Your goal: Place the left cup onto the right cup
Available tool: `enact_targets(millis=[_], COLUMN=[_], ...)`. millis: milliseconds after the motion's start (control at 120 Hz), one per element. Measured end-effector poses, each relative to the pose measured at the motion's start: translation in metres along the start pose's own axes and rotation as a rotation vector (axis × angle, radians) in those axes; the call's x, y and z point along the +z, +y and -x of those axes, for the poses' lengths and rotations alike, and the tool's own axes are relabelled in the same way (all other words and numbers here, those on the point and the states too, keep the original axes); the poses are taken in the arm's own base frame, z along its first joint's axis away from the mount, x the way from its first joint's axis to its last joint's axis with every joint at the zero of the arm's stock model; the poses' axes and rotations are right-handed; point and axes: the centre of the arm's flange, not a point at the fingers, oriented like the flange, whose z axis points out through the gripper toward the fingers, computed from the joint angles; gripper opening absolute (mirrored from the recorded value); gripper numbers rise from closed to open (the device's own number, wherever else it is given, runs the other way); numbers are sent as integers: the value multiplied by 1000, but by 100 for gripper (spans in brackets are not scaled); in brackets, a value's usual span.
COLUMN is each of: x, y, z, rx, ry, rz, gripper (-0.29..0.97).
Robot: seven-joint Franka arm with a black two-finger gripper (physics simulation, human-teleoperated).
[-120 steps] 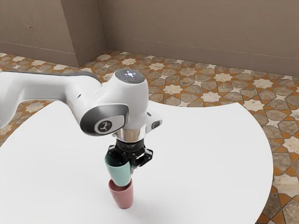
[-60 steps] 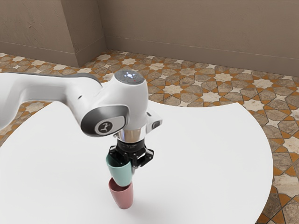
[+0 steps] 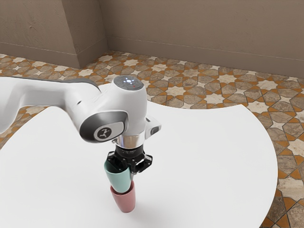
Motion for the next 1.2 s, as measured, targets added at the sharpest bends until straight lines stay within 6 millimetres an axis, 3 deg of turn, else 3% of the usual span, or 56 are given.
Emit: enact_targets(millis=[483,1200], x=[7,24], y=[3,-9], z=[-5,-25], rx=[2,-36], ry=[-8,-34], rz=[3,0], gripper=[-10,-10])
